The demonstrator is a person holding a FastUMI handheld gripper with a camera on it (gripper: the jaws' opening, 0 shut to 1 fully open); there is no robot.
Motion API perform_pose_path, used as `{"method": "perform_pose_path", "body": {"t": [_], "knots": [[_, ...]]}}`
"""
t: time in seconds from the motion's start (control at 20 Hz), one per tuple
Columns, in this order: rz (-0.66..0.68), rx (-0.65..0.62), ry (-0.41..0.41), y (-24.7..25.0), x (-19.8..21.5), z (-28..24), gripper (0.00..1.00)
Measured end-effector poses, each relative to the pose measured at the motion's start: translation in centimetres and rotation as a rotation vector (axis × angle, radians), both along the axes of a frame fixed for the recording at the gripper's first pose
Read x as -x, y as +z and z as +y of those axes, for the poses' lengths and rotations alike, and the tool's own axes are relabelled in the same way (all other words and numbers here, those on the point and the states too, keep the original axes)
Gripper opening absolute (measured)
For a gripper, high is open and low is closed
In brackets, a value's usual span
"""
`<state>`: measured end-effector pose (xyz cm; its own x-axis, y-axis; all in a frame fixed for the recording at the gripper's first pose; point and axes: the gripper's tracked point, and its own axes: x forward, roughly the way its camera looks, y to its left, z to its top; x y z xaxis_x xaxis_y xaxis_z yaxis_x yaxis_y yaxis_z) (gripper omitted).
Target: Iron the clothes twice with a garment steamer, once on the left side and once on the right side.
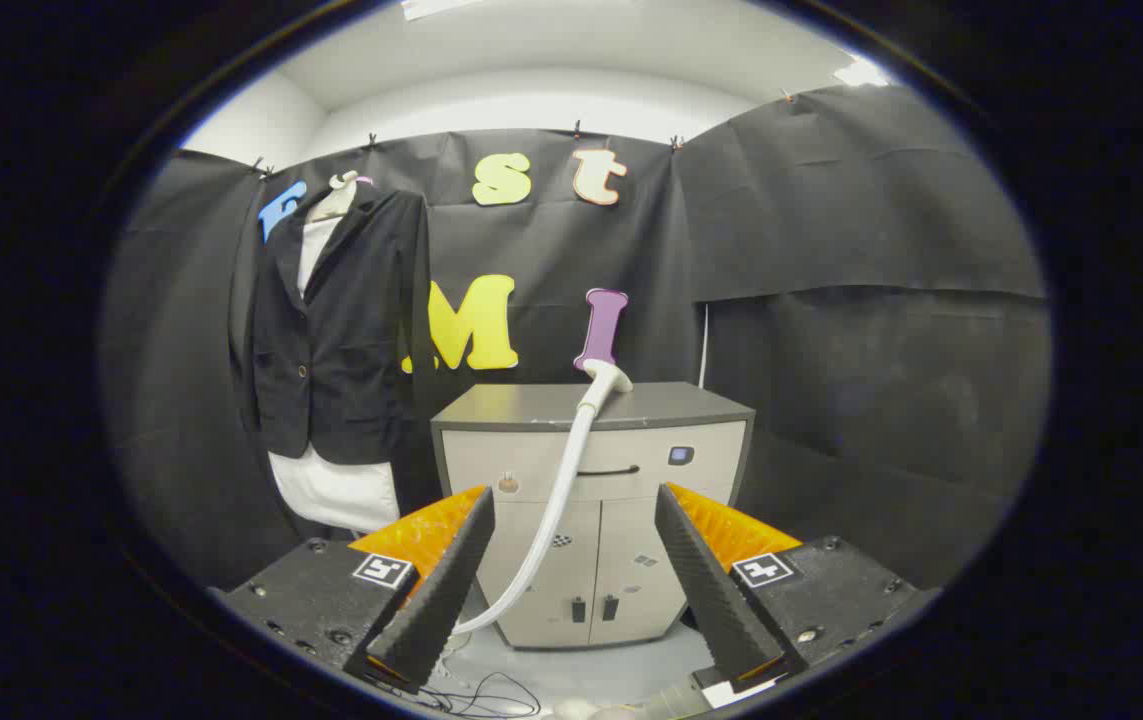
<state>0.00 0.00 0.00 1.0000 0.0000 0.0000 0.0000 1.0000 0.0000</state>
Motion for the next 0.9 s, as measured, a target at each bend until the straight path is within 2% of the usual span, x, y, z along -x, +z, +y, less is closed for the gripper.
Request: {"method": "perform_pose_path", "body": {"t": [0.65,0.9], "knots": [[0.005,-0.015,-0.022,0.8,-1.7,0.3,1.0],[0.014,-0.019,-0.024,1.6,-3.7,0.7,1.0]]}}
